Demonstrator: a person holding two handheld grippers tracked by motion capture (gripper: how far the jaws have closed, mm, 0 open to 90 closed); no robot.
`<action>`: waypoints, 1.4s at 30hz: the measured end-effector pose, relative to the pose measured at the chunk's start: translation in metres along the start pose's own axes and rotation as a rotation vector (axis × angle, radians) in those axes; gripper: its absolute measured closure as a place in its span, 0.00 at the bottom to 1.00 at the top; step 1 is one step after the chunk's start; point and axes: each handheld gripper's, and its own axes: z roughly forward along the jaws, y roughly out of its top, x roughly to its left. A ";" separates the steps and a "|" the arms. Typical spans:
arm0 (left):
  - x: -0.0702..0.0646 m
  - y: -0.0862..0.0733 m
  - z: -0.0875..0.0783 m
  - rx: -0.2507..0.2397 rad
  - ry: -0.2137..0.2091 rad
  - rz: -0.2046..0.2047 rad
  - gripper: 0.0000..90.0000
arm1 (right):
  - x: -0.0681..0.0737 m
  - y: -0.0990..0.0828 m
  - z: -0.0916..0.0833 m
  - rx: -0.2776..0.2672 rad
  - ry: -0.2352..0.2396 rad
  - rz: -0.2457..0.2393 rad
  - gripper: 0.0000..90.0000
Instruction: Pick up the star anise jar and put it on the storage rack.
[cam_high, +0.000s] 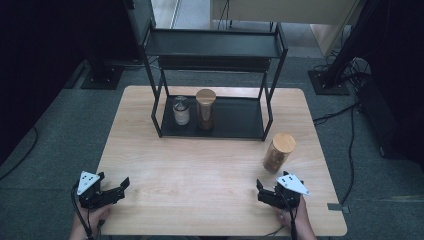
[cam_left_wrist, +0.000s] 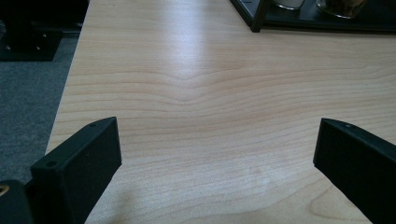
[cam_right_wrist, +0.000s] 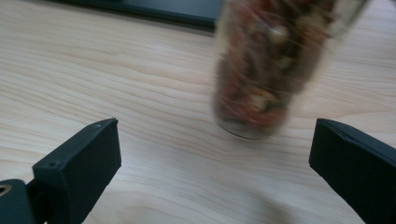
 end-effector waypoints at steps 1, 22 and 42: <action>0.000 0.000 0.000 0.000 0.000 0.001 0.01 | -0.003 -0.001 -0.001 -0.002 0.003 0.014 0.02; -0.001 0.000 0.000 0.000 0.007 0.003 0.01 | -0.048 -0.015 -0.020 0.010 -0.090 0.041 0.02; -0.001 0.000 0.000 -0.003 0.017 0.006 0.01 | -0.099 -0.032 -0.047 0.013 -0.184 0.120 0.02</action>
